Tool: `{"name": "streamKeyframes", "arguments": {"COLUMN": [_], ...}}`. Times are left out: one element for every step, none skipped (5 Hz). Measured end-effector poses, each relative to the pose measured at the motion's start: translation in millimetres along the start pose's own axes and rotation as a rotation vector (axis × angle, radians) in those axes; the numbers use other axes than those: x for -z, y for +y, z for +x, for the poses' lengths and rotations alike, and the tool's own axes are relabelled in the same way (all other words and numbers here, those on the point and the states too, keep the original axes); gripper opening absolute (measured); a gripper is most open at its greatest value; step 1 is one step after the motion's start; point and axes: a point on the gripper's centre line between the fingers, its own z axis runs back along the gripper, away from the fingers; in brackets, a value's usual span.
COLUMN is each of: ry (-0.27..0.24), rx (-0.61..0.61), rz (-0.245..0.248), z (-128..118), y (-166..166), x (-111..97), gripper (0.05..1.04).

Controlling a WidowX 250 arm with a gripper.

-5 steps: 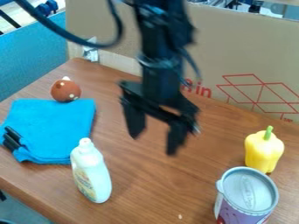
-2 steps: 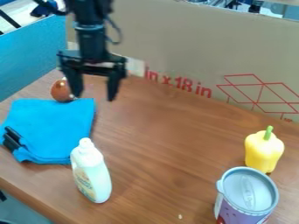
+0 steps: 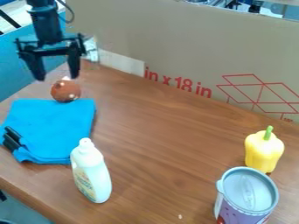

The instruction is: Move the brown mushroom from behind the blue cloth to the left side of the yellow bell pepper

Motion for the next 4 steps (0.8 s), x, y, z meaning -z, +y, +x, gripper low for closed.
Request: {"name": "streamKeyframes", "arguments": {"ry": [-0.003, -0.014, -0.016, -0.037], "rx": [-0.073, -0.148, -0.181, -0.224], "rz": [0.011, 0.017, 0.045, 0.042], "z": [7, 18, 28, 38], "y": [25, 45, 51, 51], "x": [0, 1, 7, 11], "gripper": [1.001, 1.001, 1.001, 1.001]}}
